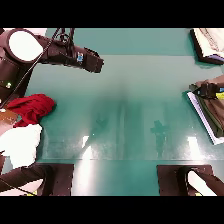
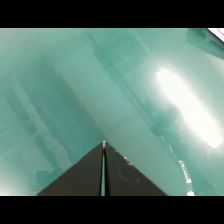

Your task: Fold the shirts.

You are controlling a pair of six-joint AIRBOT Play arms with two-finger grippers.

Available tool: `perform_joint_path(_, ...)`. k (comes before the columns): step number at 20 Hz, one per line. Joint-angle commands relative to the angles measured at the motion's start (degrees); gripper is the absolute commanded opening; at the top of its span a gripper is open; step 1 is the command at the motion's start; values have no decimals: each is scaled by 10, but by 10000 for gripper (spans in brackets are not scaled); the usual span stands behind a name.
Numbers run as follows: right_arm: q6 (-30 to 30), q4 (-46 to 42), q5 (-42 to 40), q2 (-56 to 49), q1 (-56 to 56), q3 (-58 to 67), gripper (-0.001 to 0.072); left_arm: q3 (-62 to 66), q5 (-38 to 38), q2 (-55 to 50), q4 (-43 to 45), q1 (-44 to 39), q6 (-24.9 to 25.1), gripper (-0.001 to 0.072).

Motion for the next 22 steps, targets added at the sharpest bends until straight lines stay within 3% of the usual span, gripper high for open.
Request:
perform_joint_path(1, 0, 0, -1, 0, 2, 0, 16, 0, 0, 0, 0, 0, 0, 27)
perform_joint_path(12, 0, 0, 1, 0, 2, 0, 17, 0, 0, 0, -2, 0, 0, 27)
perform_joint_path(15, 0, 0, 1, 0, 2, 0, 17, 0, 35, 0, -1, 0, -1, 28)
perform_joint_path(16, 1, 1, 1, 0, 2, 0, 17, 3, 38, 0, 8, 3, 0, 135)
perform_joint_path(17, 0, 1, 1, 0, 2, 0, 17, 13, 22, 1, 38, 10, -4, 480)
perform_joint_path(18, 0, 1, 1, 0, 2, 0, 17, 29, -12, 0, 87, 24, -33, 619)
perform_joint_path(22, 0, 1, 1, 0, 2, 0, 17, 43, -186, 0, 280, 123, -95, 616)
